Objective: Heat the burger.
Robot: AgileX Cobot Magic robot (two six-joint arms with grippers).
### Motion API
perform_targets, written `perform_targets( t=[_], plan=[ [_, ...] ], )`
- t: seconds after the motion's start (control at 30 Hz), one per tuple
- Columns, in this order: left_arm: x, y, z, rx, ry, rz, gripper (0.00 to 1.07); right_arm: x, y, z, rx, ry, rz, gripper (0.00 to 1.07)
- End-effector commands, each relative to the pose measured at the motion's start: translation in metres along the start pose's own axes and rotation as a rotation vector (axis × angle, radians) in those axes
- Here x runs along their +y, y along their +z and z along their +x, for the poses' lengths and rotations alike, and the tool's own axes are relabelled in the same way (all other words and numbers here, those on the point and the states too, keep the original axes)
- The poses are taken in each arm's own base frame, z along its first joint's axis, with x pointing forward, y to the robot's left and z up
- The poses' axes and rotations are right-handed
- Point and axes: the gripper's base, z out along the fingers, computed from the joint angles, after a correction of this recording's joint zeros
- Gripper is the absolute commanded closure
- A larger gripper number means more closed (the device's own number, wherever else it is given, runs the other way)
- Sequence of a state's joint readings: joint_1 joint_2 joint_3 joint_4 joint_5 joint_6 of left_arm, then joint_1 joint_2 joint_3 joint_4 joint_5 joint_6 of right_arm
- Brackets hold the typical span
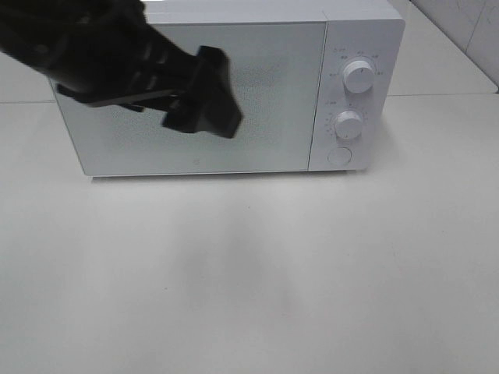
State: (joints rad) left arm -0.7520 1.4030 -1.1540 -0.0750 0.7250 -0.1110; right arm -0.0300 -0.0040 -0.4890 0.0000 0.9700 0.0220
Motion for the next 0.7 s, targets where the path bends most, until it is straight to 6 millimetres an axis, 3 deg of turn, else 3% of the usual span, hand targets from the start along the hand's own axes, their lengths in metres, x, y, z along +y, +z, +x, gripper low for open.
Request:
perform_targets(
  t=[0.03, 0.1, 0.17, 0.2, 0.3, 0.37, 0.43, 0.47, 0.53, 0.57, 0.6, 0.63, 0.7],
  plan=[
    [0.02, -0.017, 0.004, 0.043, -0.042, -0.097, 0.04, 0.0, -0.004, 0.002, -0.035, 0.0, 0.002, 0.69],
    [0.04, -0.033, 0.01, 0.088, -0.077, -0.18, 0.04, 0.0, -0.004, 0.002, -0.035, 0.0, 0.002, 0.69],
    [0.048, -0.039, 0.012, 0.102, -0.096, -0.205, 0.04, 0.0, -0.004, 0.002, -0.035, 0.0, 0.002, 0.69],
    [0.064, -0.05, 0.017, 0.134, -0.13, -0.245, 0.04, 0.0, -0.004, 0.002, -0.035, 0.0, 0.002, 0.69],
    [0.071, -0.056, 0.021, 0.155, -0.139, -0.261, 0.04, 0.0, -0.004, 0.002, -0.035, 0.0, 0.002, 0.69],
    [0.101, -0.077, 0.041, 0.186, -0.211, -0.307, 0.04, 0.0, -0.004, 0.002, -0.035, 0.0, 0.002, 0.69],
    [0.108, -0.083, 0.049, 0.189, -0.239, -0.318, 0.04, 0.0, -0.004, 0.002, -0.035, 0.0, 0.002, 0.69],
    [0.12, -0.094, 0.064, 0.187, -0.292, -0.344, 0.04, 0.0, -0.004, 0.002, -0.035, 0.0, 0.002, 0.69],
    [0.123, -0.098, 0.072, 0.186, -0.314, -0.354, 0.04, 0.0, -0.004, 0.002, -0.035, 0.0, 0.002, 0.69],
    [0.128, -0.111, 0.091, 0.169, -0.372, -0.385, 0.04, 0.0, -0.004, 0.002, -0.035, 0.0, 0.002, 0.69],
    [0.128, -0.111, 0.091, 0.169, -0.372, -0.385, 0.04, 0.0, -0.004, 0.002, -0.035, 0.0, 0.002, 0.69],
    [0.129, -0.116, 0.11, 0.168, -0.416, -0.399, 0.04, 0.0, -0.004, 0.002, -0.035, 0.0, 0.002, 0.69],
    [0.128, -0.118, 0.118, 0.169, -0.433, -0.405, 0.04, 0.0, -0.004, 0.002, -0.035, 0.0, 0.002, 0.69]
  ],
)
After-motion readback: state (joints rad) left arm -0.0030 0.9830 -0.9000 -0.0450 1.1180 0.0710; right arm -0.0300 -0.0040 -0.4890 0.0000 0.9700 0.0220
